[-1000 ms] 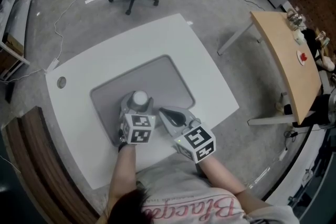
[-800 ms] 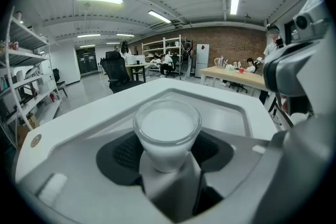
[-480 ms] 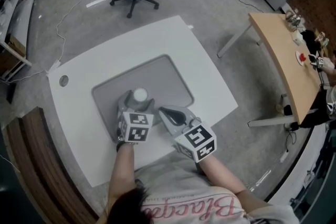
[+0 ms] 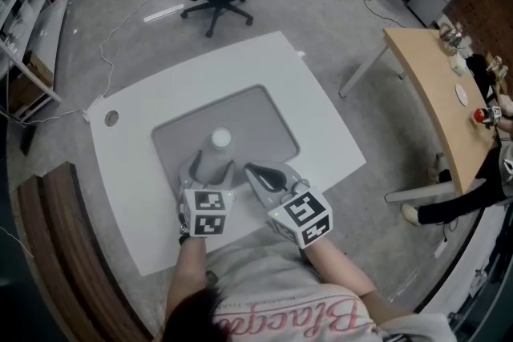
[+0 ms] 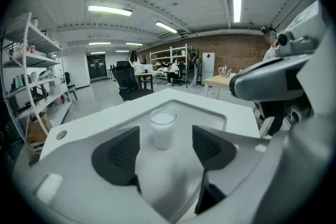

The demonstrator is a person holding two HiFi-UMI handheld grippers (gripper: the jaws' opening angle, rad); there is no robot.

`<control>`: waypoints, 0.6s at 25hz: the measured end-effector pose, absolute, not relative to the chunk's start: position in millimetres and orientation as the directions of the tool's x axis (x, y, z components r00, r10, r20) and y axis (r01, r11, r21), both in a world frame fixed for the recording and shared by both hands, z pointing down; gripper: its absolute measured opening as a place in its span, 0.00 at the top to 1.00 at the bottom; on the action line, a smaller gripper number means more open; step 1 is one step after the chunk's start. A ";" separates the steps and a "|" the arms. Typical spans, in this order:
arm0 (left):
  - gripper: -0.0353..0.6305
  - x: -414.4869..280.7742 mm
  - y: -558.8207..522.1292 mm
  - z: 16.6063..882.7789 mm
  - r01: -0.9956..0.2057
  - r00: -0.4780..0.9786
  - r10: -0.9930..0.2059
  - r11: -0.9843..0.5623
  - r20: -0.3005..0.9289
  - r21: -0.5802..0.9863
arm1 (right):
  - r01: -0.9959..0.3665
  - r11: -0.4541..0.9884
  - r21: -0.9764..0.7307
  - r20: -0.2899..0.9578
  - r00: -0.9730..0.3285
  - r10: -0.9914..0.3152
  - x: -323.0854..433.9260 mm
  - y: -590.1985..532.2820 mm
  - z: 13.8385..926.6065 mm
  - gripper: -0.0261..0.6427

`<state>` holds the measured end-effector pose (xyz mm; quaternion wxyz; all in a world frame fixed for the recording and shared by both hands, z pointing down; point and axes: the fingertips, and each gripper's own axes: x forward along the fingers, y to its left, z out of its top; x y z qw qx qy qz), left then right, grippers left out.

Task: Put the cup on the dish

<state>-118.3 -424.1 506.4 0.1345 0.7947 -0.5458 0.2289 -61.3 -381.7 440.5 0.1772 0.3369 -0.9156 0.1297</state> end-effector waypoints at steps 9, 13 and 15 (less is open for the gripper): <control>0.67 -127.0 -394.1 450.4 -0.949 0.285 -0.891 -0.314 0.353 -0.025 | -0.654 0.754 -0.069 0.380 -0.716 -0.586 -60.2 -363.8 430.6 0.96; 0.83 -128.6 -386.6 445.2 -0.955 0.264 -0.902 -0.294 0.341 -0.039 | -0.645 0.762 -0.055 0.361 -0.725 -0.587 -66.6 -361.2 424.7 0.96; 0.92 -128.5 -383.8 442.7 -0.956 0.253 -0.906 -0.287 0.340 -0.053 | -0.643 0.764 -0.049 0.355 -0.726 -0.589 -68.9 -360.5 422.8 0.96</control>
